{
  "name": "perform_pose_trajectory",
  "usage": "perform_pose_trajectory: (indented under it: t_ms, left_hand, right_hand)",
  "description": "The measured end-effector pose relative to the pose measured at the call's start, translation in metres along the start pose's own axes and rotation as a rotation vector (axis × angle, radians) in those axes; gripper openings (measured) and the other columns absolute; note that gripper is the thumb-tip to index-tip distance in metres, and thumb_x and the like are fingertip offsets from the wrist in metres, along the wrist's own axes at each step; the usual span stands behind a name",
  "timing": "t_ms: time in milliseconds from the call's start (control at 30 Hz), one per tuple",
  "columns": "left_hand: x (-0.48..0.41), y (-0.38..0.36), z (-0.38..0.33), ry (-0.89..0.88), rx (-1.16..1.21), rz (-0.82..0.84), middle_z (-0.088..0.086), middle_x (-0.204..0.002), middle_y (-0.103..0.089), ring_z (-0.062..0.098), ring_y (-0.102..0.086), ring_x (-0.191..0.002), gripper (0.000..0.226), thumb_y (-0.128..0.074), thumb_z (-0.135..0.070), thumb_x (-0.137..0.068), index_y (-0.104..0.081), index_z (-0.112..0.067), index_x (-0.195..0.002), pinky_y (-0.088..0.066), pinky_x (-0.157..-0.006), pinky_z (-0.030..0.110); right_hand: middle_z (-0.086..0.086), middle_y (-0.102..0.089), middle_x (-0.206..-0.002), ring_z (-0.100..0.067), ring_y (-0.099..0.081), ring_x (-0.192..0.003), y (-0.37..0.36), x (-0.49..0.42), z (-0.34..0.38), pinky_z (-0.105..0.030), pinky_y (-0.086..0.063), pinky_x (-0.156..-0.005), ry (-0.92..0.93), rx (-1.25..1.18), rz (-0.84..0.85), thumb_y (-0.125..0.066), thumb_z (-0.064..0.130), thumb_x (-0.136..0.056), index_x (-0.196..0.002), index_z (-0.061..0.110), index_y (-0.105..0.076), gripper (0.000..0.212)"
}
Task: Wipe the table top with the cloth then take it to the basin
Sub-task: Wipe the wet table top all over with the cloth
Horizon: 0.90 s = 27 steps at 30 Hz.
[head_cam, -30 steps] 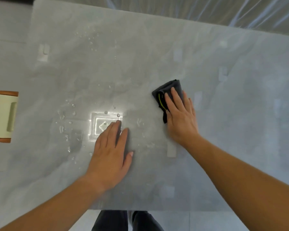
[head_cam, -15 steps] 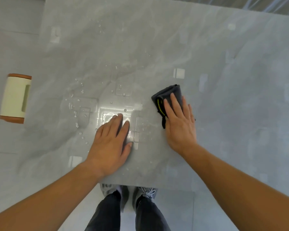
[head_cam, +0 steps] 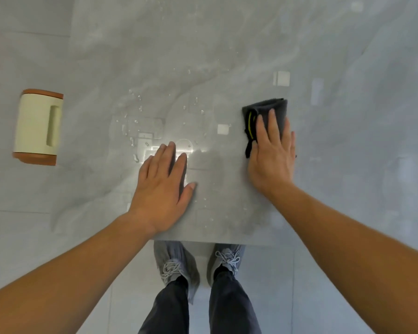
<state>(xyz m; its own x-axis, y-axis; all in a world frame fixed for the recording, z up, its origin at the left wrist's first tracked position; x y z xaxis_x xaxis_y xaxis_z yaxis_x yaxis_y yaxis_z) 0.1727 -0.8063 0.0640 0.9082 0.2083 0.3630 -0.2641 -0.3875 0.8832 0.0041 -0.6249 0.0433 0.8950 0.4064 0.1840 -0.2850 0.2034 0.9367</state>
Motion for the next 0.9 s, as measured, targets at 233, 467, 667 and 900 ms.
perform_pose_trajectory:
  t_ms: [233, 467, 667, 900]
  left_hand:
    - [0.010, 0.003, 0.011, 0.002, 0.067, -0.008, 0.013, -0.167, -0.004, 0.029, 0.001, -0.154, 0.064, -0.033, -0.050, -0.103, -0.022, -0.017, -0.156, -0.007, -0.123, 0.047]
    - [0.031, -0.006, 0.022, -0.096, 0.037, 0.050, 0.012, -0.167, -0.003, 0.026, 0.005, -0.154, 0.066, -0.021, -0.054, -0.101, -0.021, -0.017, -0.157, -0.003, -0.123, 0.044]
    - [0.032, -0.004, 0.025, -0.081, 0.089, 0.059, 0.009, -0.168, -0.007, 0.022, 0.002, -0.154, 0.066, -0.019, -0.053, -0.102, -0.022, -0.017, -0.157, -0.007, -0.124, 0.043]
    - [0.022, 0.007, 0.034, -0.068, 0.112, 0.032, 0.005, -0.166, -0.012, 0.021, -0.006, -0.153, 0.064, -0.023, -0.053, -0.100, -0.026, -0.019, -0.155, -0.012, -0.120, 0.041]
  right_hand:
    - [-0.001, -0.012, -0.168, -0.034, -0.003, -0.154, -0.033, 0.128, 0.036, -0.057, -0.013, -0.122, 0.476, 0.127, 0.160, -0.040, 0.029, -0.097, -0.158, 0.024, -0.022, 0.064]
    - [-0.002, -0.019, -0.166, -0.033, -0.008, -0.153, -0.012, 0.065, 0.015, -0.055, -0.012, -0.122, 0.104, 0.018, 0.032, -0.040, 0.024, -0.098, -0.155, 0.022, -0.031, 0.058]
    - [0.000, -0.004, -0.168, -0.031, 0.003, -0.154, -0.054, 0.165, 0.074, -0.054, -0.009, -0.122, 0.093, 0.053, 0.051, -0.036, 0.029, -0.099, -0.158, 0.023, -0.020, 0.062]
    - [-0.001, -0.018, -0.166, -0.032, -0.004, -0.154, -0.046, 0.106, 0.077, -0.052, -0.004, -0.124, 0.224, 0.063, 0.067, -0.042, 0.026, -0.094, -0.156, 0.023, -0.027, 0.063]
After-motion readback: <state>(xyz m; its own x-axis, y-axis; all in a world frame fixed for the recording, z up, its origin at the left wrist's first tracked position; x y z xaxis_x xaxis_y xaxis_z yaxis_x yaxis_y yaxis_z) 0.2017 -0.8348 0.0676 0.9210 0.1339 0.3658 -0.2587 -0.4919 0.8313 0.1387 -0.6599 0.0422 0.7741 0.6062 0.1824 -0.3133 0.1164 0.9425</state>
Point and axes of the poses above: each hand's wrist, its own x-axis away from the middle knuckle, its own y-axis out of the back of the hand, z = x × y, the point moved 5 cm from there along -x, towards the middle knuckle
